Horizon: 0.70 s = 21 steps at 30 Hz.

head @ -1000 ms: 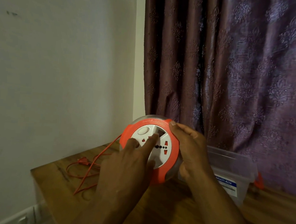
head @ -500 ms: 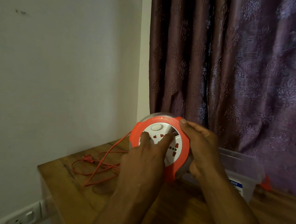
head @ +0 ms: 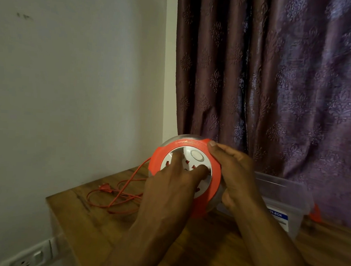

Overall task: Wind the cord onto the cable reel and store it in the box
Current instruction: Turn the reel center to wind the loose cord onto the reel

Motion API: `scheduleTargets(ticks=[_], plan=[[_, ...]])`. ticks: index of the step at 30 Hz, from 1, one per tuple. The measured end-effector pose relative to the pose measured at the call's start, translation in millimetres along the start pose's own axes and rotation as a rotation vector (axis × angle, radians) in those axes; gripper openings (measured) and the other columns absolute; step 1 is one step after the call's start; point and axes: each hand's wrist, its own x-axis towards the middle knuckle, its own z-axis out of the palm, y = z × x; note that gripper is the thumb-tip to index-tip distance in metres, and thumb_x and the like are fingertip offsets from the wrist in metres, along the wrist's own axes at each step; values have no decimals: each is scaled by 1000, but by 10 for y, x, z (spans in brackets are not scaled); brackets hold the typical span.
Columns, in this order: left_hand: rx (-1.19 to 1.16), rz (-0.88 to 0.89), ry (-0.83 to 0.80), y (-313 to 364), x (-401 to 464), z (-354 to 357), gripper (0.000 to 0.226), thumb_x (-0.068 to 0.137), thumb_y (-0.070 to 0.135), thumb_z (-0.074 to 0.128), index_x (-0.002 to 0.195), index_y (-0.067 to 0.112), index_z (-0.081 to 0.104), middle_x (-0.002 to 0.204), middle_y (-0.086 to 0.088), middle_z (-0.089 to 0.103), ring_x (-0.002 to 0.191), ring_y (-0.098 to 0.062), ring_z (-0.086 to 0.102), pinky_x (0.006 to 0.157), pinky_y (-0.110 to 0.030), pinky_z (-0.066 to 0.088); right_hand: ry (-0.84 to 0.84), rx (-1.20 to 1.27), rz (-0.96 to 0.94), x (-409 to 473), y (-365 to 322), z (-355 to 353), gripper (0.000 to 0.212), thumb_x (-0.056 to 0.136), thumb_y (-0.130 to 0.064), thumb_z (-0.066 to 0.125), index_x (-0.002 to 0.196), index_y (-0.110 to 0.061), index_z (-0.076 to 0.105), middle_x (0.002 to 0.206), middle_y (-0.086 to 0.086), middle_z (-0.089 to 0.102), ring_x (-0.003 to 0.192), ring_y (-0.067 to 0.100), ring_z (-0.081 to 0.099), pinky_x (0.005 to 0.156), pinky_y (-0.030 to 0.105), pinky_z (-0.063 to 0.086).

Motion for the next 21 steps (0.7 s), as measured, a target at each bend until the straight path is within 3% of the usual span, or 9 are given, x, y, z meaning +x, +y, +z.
scheduleTargets(ticks=[9, 14, 17, 21], plan=[[0, 31, 16, 10, 22, -100, 30, 75, 35, 72, 103, 34, 64, 143, -4, 41, 118, -36, 50, 85, -55, 47, 17, -11, 19, 0, -3, 5, 9, 86, -27, 71, 82, -23, 78, 84, 5, 80, 78, 25, 76, 73, 38, 61], [17, 86, 35, 3, 24, -172, 33, 44, 24, 92, 69, 27, 70, 112, -5, 67, 84, -32, 68, 58, -47, 55, 16, -18, 30, -2, -5, -4, 12, 88, -28, 70, 79, -25, 78, 84, 3, 80, 75, 23, 77, 69, 36, 60], [13, 120, 63, -31, 14, -174, 35, 42, 22, 93, 68, 25, 70, 112, -4, 68, 84, -31, 68, 56, -47, 55, 9, -20, 43, -7, -5, -11, 12, 88, -29, 70, 80, -24, 78, 81, 2, 80, 69, 20, 76, 60, 30, 58], [28, 205, 73, -101, -1, -178, 36, 38, 22, 93, 63, 26, 67, 109, 1, 69, 79, -26, 68, 52, -37, 56, -11, -12, 60, -12, -13, -13, 11, 87, -29, 71, 84, -22, 78, 82, 5, 79, 67, 20, 76, 57, 29, 57]])
